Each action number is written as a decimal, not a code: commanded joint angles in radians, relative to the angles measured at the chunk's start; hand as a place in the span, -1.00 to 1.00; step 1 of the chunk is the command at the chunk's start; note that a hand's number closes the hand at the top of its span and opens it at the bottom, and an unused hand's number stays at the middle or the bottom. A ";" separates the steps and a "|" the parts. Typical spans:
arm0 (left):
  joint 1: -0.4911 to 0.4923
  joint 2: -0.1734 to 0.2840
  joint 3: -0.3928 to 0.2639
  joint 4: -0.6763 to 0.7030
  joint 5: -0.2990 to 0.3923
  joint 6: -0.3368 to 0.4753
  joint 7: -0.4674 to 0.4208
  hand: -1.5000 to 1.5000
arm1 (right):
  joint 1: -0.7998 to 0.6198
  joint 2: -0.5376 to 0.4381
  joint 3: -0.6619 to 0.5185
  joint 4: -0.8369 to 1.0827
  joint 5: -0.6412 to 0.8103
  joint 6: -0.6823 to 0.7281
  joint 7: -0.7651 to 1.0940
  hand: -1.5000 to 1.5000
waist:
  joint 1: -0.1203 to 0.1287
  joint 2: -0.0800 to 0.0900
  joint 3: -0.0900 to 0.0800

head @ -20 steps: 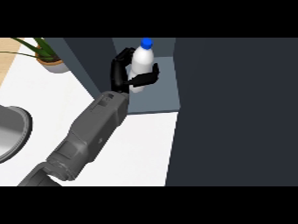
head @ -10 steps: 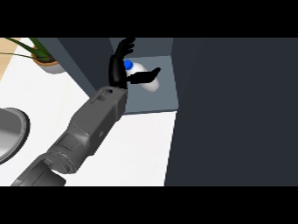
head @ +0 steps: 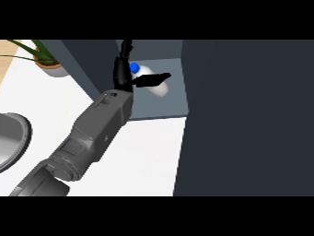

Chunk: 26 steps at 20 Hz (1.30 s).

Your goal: Pick up the bottled water, place it into the cabinet and close the cabinet

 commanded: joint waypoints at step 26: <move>0.293 -0.003 -0.172 -0.591 0.124 -0.288 0.087 -1.00 | 0.060 -0.024 -0.075 -0.139 -0.044 0.043 0.080 -1.00 | 0.073 -0.035 0.001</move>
